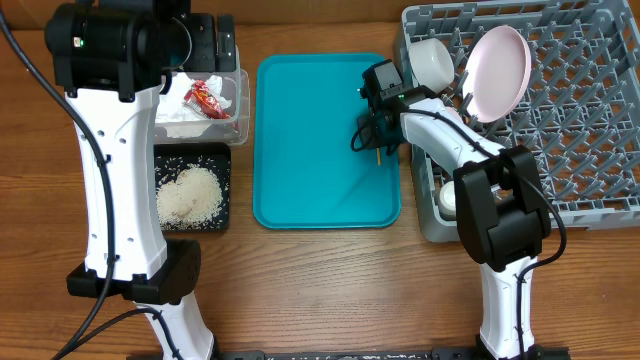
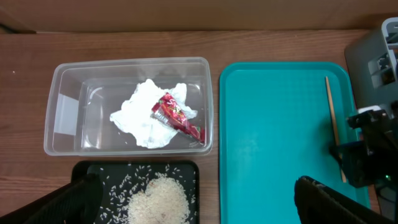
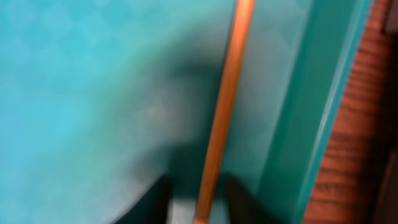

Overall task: Sort waste into correct bins and load items into the dishwasher
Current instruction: 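Return the right gripper to the tray and grasp the second chopstick, then carry the second chopstick into the dish rack and release it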

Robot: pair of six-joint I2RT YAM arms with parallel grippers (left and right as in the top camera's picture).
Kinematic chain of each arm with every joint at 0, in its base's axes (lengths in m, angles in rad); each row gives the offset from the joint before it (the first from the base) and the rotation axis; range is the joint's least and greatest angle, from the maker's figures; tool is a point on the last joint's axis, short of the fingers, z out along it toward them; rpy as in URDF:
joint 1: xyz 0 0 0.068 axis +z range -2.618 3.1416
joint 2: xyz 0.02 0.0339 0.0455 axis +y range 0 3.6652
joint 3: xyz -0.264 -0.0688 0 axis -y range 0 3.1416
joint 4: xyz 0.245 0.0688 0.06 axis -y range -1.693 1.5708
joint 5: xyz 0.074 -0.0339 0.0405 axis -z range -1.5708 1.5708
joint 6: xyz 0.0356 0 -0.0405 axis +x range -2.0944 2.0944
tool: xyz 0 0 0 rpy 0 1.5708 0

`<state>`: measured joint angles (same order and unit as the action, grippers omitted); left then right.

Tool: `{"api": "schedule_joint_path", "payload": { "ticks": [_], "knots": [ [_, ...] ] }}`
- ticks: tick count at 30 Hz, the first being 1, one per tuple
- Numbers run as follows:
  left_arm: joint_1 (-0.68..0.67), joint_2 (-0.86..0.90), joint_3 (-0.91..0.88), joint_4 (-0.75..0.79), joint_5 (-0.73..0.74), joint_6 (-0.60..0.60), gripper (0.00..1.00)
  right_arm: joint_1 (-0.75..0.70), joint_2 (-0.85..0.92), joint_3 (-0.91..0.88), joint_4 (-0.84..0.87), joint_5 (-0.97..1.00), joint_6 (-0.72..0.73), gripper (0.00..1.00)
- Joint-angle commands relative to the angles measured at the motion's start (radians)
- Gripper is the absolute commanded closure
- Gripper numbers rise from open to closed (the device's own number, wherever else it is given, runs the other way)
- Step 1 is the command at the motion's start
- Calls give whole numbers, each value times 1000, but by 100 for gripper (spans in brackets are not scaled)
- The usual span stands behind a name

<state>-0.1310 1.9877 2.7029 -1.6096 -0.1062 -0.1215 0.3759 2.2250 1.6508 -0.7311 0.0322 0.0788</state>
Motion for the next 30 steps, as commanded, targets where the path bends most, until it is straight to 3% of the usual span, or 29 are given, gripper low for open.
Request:
{"api": "schedule_joint_path", "payload": {
  "ticks": [1,5,13,24,30],
  "knots": [
    [-7,-13,-1,-2,-6,2,0,10,12,-8,-28,-11,4,82],
    [-7,-13,-1,-2,-6,2,0,21,12,20,-126,-14,53,96],
    [-7,-13,-1,-2,-6,2,0,35,-6,222,-364,-19,51,96],
    [-7,-13,-1,-2,-6,2,0,19,-121,781,-798,36,51,96],
    [-7,-13,-1,-2,-6,2,0,-8,-220,838,-954,65,51,96]
  ]
}}
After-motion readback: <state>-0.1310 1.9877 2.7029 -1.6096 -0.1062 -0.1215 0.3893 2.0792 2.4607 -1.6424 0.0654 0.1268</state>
